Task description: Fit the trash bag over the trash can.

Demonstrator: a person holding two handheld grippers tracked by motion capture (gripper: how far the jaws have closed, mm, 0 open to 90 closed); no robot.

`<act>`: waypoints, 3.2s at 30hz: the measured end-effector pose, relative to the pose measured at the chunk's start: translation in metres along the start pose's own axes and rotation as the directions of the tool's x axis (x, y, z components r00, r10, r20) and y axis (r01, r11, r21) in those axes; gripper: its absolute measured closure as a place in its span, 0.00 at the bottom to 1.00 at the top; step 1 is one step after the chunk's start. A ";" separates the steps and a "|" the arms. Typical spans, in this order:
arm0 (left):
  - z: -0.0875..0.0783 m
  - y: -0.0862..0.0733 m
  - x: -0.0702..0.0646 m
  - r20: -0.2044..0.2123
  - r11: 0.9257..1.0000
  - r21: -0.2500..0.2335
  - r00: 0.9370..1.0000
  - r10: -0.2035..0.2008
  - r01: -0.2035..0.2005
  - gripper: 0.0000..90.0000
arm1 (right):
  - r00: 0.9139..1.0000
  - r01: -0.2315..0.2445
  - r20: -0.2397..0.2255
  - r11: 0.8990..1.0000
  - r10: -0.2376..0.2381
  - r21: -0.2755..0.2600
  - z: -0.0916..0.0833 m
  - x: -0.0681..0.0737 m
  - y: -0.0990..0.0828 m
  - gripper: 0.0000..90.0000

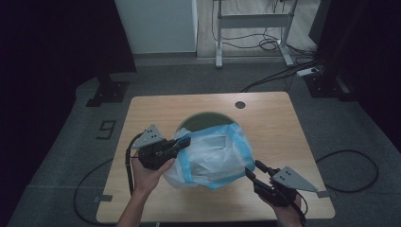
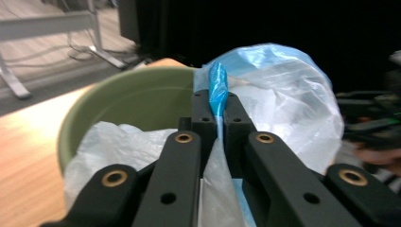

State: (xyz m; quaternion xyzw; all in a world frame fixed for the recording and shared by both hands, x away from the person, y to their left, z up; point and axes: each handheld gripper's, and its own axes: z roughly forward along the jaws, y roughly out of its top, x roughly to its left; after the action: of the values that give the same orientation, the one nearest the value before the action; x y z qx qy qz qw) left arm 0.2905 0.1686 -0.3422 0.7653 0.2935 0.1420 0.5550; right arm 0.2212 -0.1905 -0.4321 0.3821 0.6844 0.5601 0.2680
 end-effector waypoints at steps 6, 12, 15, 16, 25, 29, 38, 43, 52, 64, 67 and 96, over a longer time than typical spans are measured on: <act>-0.001 -0.002 -0.002 -0.019 0.999 -0.037 1.000 -0.003 0.002 0.98 | 0.999 -0.012 -0.030 0.998 0.010 -0.060 -0.017 0.000 0.030 0.42; 0.002 -0.003 -0.002 -0.023 0.999 -0.048 1.000 0.000 -0.001 0.99 | 0.999 -0.006 -0.054 0.997 0.002 -0.073 -0.002 -0.002 0.068 0.41; 0.003 -0.003 -0.002 -0.020 0.999 -0.052 1.000 -0.004 0.003 0.99 | 0.997 -0.035 -0.069 0.998 0.031 -0.060 0.015 -0.002 0.083 0.41; 0.003 -0.003 -0.002 -0.020 0.999 -0.053 1.000 -0.003 0.002 0.99 | 0.996 -0.044 -0.074 0.998 0.040 -0.054 0.018 -0.002 0.085 0.41; 0.000 -0.007 -0.004 -0.019 0.997 -0.072 1.000 -0.005 0.003 0.99 | 0.991 -0.060 -0.118 0.997 0.065 0.046 0.039 0.003 0.082 0.58; -0.001 -0.008 -0.003 -0.025 0.997 -0.083 1.000 -0.008 0.006 1.00 | 0.992 -0.022 -0.126 0.998 0.029 0.060 0.039 0.005 0.076 0.82; -0.004 -0.014 0.004 -0.074 0.989 -0.147 0.997 -0.029 0.018 1.00 | 0.995 0.020 -0.100 0.997 -0.013 0.072 0.040 -0.004 0.073 0.99; -0.006 -0.016 0.013 -0.113 0.984 -0.178 0.993 -0.046 0.026 1.00 | 0.999 0.014 -0.049 0.999 -0.011 0.051 0.039 -0.014 0.076 0.99; -0.010 -0.019 0.041 -0.184 0.971 -0.231 0.977 -0.106 0.062 1.00 | 0.993 0.073 0.095 0.997 -0.076 0.035 0.049 -0.034 0.083 0.99; 0.006 -0.046 0.085 -0.189 0.962 -0.195 0.955 -0.230 0.193 0.99 | 0.985 0.018 0.170 0.994 -0.036 0.105 0.098 -0.066 0.068 0.99; 0.010 -0.054 0.091 -0.182 0.959 -0.171 0.949 -0.256 0.226 0.99 | 0.986 -0.023 0.166 0.993 0.004 0.115 0.107 -0.073 0.058 0.99; 0.012 -0.075 0.094 -0.167 0.959 -0.097 0.945 -0.281 0.268 0.97 | 0.981 -0.137 0.142 0.990 0.130 0.039 0.090 -0.087 0.035 0.68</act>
State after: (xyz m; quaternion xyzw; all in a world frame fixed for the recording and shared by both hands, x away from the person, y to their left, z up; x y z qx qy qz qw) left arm 0.3486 0.2323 -0.4266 0.6804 0.4406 0.1422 0.5681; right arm 0.3499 -0.2089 -0.4244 0.4715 0.6504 0.5321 0.2675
